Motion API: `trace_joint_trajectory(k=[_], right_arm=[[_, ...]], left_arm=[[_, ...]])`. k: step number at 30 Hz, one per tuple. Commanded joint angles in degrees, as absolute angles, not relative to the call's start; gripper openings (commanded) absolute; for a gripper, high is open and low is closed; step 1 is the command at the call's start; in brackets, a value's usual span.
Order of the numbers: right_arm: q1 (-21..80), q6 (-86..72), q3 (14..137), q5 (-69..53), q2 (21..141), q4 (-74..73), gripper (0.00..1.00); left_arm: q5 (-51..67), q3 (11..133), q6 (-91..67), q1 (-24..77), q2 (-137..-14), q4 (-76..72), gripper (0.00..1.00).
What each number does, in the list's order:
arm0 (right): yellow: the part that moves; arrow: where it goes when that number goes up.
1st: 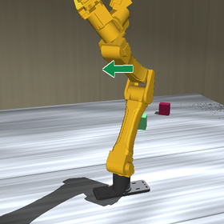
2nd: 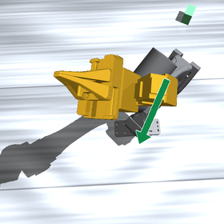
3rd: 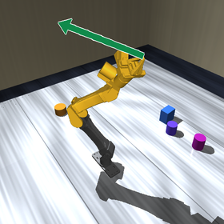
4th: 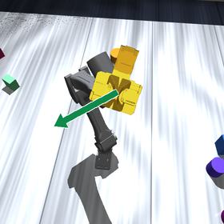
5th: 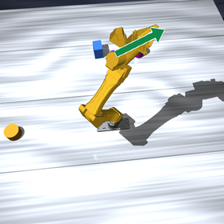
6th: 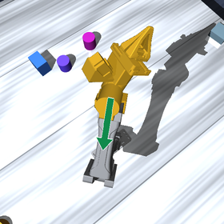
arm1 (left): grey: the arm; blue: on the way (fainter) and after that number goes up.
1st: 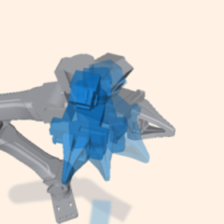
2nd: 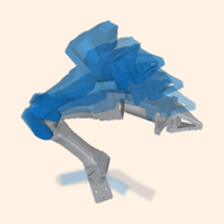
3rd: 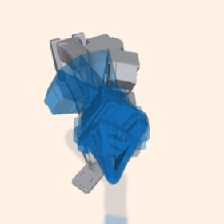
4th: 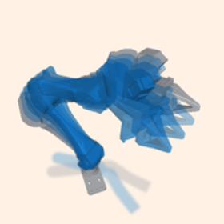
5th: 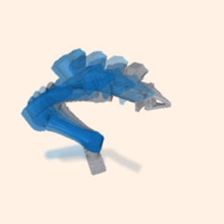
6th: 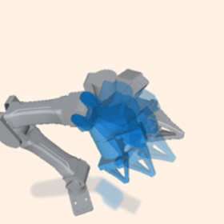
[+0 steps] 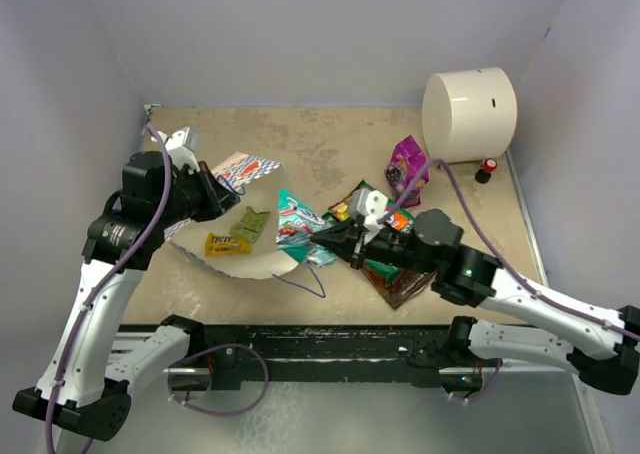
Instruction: Take the snacks out of the paper bag
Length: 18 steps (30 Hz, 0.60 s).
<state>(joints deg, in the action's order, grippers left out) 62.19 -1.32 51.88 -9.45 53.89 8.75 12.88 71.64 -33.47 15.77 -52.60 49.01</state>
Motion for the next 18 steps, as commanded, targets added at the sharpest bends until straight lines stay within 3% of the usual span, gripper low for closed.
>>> trace_joint_trajectory(k=[1, 10, 18], right_arm=[[61.98, 2.01, 57.19, -4.32, 47.57, 1.4, 0.0], [61.97, 6.82, 58.31, 19.86, 45.57, -10.59, 0.0], [57.53, 22.38, 47.09, 25.3, 45.72, -5.09, 0.0]], left_arm=[[11.26, 71.11, -34.34, 15.58, -51.28, 48.83, 0.0], [11.47, 71.04, -34.85, 15.6, -50.9, 48.21, 0.0], [11.58, 72.75, -33.96, 15.55, -51.28, 48.52, 0.0]])
